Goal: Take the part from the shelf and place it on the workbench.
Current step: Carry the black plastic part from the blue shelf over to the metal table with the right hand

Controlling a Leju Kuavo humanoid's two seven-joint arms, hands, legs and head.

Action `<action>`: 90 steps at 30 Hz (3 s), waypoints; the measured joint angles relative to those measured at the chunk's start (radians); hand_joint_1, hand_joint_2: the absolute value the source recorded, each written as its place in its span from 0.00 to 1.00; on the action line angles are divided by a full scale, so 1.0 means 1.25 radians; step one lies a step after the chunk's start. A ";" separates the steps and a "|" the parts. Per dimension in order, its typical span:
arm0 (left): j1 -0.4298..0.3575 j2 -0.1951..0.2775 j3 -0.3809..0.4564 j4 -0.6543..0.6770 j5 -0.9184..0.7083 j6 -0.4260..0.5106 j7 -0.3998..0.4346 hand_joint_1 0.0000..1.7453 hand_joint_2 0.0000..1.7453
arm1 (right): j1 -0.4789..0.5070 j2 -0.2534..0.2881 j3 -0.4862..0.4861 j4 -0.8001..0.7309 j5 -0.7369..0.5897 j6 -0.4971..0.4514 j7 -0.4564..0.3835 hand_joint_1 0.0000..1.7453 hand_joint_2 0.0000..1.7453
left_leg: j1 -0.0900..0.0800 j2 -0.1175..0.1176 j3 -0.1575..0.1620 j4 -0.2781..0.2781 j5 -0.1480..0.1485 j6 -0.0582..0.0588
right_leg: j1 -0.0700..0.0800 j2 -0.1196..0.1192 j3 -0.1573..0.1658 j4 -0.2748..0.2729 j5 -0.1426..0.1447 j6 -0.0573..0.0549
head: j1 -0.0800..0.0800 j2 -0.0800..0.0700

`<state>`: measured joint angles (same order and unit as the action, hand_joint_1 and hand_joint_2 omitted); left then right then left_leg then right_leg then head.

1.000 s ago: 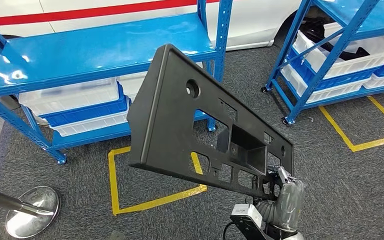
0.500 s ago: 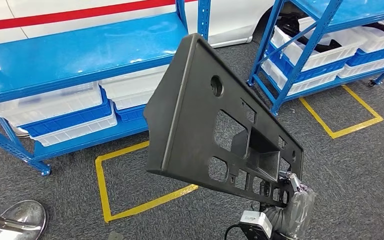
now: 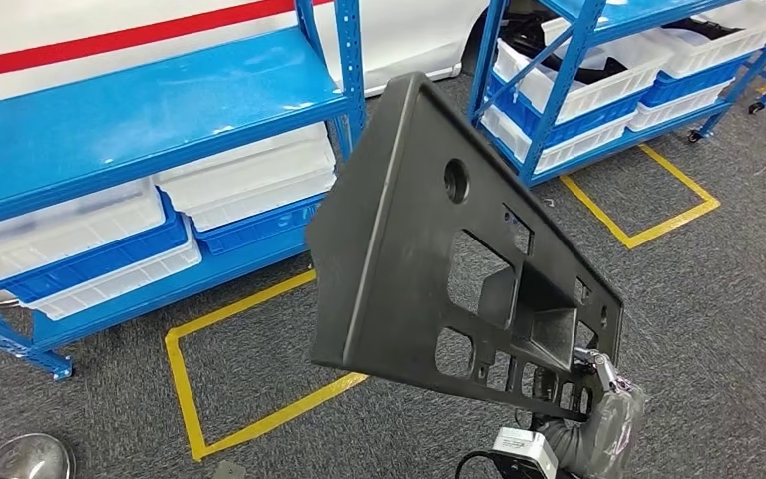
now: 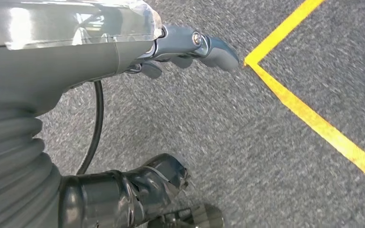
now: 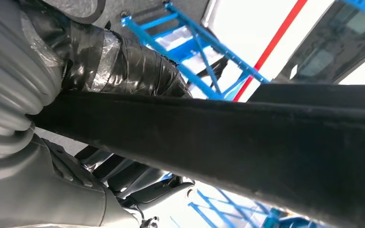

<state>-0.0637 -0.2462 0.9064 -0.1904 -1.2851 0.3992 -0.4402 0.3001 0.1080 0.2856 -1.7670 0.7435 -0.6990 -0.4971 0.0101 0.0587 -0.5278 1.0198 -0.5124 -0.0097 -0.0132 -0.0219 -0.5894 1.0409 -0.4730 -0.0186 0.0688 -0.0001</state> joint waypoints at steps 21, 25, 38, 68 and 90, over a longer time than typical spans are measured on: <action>0.001 0.000 0.015 0.000 0.014 -0.013 -0.014 0.00 1.00 | 0.034 0.032 -0.060 -0.037 -0.031 -0.001 -0.046 1.00 1.00 | 0.004 -0.025 -0.002 -0.023 0.026 0.031 | -0.005 0.026 -0.107 0.215 -0.089 0.029 | 0.004 0.000; -0.001 0.000 0.015 0.000 0.014 -0.013 -0.014 0.00 1.00 | 0.036 0.033 -0.063 -0.038 -0.033 -0.001 -0.047 1.00 1.00 | 0.003 -0.002 0.001 -0.013 0.015 0.020 | -0.008 -0.012 -0.014 0.042 -0.010 0.029 | 0.004 0.000; 0.004 0.000 0.019 0.000 0.015 -0.012 -0.001 0.00 1.00 | 0.062 0.052 -0.077 -0.044 -0.044 -0.001 -0.061 1.00 1.00 | 0.005 -0.044 -0.075 0.164 -0.055 -0.008 | -0.002 0.059 -0.003 -0.001 0.006 -0.010 | 0.003 0.000; 0.005 -0.005 0.034 0.000 0.017 -0.013 -0.017 0.00 1.00 | 0.083 0.072 -0.098 -0.052 -0.075 -0.001 -0.076 1.00 1.00 | -0.001 -0.043 -0.075 0.178 -0.074 -0.002 | 0.008 0.061 -0.002 -0.007 0.007 -0.022 | 0.005 0.000; 0.002 -0.001 0.035 0.000 0.017 -0.018 -0.028 0.00 1.00 | 0.090 0.079 -0.107 -0.054 -0.087 -0.001 -0.090 1.00 1.00 | -0.007 0.041 0.021 -0.022 -0.003 0.008 | 0.012 -0.018 0.006 -0.009 -0.006 -0.001 | 0.007 0.000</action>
<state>-0.0618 -0.2472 0.9504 -0.1904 -1.2634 0.3768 -0.4752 0.4127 0.2067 0.1515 -1.8342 0.6347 -0.7008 -0.6089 0.0012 0.1105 -0.5014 0.9923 -0.5159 0.0008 0.0021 -0.0441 -0.5817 1.0291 -0.4805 -0.0197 0.0773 -0.0001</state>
